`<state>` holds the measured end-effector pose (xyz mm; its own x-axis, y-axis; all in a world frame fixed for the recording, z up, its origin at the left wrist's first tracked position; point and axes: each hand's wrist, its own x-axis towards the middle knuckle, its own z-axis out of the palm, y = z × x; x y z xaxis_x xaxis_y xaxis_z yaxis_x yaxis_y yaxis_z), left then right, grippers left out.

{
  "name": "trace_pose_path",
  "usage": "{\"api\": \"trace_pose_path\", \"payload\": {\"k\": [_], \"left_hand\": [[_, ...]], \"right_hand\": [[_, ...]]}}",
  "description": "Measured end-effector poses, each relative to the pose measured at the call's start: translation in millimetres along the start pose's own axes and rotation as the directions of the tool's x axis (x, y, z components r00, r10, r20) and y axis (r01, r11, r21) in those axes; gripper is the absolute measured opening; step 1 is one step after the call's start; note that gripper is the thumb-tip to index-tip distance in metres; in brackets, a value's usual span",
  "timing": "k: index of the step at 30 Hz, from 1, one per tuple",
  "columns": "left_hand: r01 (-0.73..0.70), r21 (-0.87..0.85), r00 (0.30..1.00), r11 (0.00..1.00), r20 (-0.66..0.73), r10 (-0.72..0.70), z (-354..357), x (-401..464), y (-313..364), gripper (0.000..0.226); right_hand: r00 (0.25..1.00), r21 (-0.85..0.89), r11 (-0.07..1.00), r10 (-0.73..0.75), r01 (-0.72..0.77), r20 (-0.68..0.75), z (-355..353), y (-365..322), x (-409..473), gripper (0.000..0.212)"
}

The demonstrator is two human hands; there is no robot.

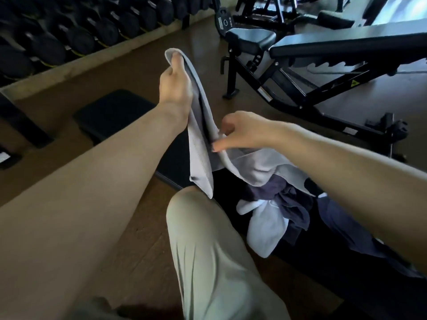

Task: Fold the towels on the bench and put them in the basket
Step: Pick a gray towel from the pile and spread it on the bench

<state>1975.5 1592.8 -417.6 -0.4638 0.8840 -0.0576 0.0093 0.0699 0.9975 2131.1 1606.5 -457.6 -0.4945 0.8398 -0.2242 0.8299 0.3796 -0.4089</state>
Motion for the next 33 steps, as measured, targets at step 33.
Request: {"api": "trace_pose_path", "payload": {"k": [33], "left_hand": [[0.223, -0.602, 0.888, 0.767, -0.200, -0.415, -153, 131, -48, 0.053]], "right_hand": [[0.942, -0.092, 0.938, 0.332, -0.335, -0.044, 34, -32, 112, 0.023]]}}
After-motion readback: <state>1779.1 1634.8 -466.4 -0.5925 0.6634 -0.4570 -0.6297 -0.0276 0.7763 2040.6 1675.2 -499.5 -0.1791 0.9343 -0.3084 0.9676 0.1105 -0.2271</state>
